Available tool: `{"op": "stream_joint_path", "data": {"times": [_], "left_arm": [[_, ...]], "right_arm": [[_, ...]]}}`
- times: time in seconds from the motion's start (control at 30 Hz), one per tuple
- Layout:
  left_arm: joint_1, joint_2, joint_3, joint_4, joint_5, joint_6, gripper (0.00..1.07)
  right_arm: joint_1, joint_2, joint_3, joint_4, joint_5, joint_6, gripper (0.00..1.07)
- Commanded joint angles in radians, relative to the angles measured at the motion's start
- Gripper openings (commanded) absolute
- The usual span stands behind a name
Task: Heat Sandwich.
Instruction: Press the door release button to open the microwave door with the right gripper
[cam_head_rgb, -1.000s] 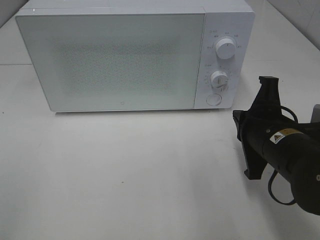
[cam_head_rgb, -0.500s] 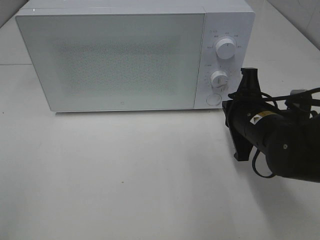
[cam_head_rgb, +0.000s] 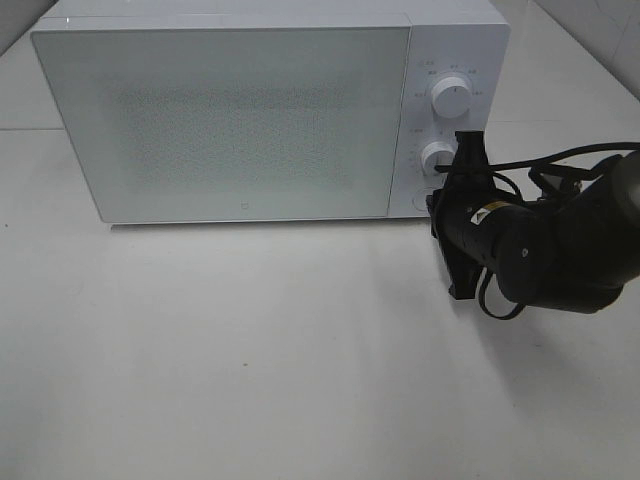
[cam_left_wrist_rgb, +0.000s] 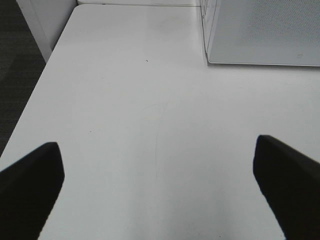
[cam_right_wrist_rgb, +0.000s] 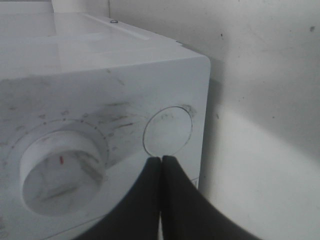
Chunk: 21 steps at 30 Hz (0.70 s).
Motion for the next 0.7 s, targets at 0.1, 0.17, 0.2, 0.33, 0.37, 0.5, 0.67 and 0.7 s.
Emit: {"op": "stream_joint_path", "data": {"times": [0.1, 0.17, 0.2, 0.33, 0.37, 0.5, 0.67, 0.7], "left_arm": [[0.003, -0.029, 0.005, 0.000, -0.011, 0.001, 0.98], [0.003, -0.029, 0.005, 0.000, -0.011, 0.001, 0.98], [0.003, -0.029, 0.005, 0.000, -0.011, 0.001, 0.98], [0.003, -0.029, 0.005, 0.000, -0.011, 0.001, 0.98], [0.003, -0.029, 0.005, 0.000, -0.011, 0.001, 0.98], [0.003, -0.029, 0.005, 0.000, -0.011, 0.001, 0.98], [0.003, -0.029, 0.005, 0.000, -0.011, 0.001, 0.98], [0.003, -0.029, 0.005, 0.000, -0.011, 0.001, 0.98]], "right_arm": [[-0.017, 0.034, -0.044, -0.015, 0.013, 0.003, 0.00], [-0.017, 0.041, -0.052, -0.011, 0.012, 0.002, 0.00], [-0.017, 0.056, -0.066, -0.009, 0.012, 0.002, 0.00], [-0.017, 0.089, -0.097, -0.002, 0.006, 0.002, 0.00], [-0.017, 0.096, -0.102, 0.004, 0.002, 0.002, 0.00], [-0.017, 0.113, -0.111, 0.022, -0.008, -0.003, 0.00], [-0.017, 0.113, -0.111, 0.046, -0.058, -0.032, 0.00], [-0.017, 0.113, -0.111, 0.049, -0.060, -0.032, 0.00]]}}
